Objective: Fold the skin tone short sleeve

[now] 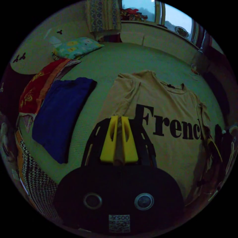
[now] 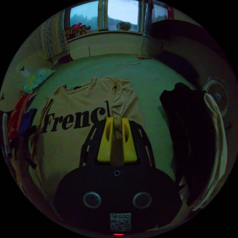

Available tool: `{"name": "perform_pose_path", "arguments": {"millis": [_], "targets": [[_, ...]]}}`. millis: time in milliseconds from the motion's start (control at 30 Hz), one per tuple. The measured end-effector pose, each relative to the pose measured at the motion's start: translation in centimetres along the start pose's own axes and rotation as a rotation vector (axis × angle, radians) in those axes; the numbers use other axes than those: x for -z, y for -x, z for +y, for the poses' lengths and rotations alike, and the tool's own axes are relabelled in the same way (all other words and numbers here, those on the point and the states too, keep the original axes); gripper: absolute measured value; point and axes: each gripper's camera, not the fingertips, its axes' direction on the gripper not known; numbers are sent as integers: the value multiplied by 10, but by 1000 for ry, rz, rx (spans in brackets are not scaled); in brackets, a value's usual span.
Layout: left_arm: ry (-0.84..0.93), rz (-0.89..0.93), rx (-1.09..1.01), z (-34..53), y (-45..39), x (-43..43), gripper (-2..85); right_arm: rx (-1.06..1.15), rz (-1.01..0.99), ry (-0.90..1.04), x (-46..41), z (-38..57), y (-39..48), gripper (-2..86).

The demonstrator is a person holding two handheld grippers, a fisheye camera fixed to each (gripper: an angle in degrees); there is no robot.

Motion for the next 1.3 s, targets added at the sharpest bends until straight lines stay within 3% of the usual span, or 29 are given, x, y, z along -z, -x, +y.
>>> {"name": "perform_pose_path", "arguments": {"millis": [167,267,700,800,900,1133,1300], "targets": [[-9,21,-1,-4,6,0,33,51,36,170,-17,-4,8,24],[-3,31,-2,-8,10,-4,33,40,35,153,-13,-8,6,27],[15,81,-14,-35,22,-18,28,-21,70,-128,19,-17,-2,20],[23,89,-23,-43,23,-23,28,-37,189,-23,-1,-26,-3,-6],[27,100,-35,-51,23,-26,27,-54,145,110,-27,-33,-10,-13],[30,111,-53,-73,26,-33,24,-91,105,-9,-15,-45,-18,-15],[32,111,-63,-88,28,-36,25,-70,116,82,-39,-62,-19,-15]]}}
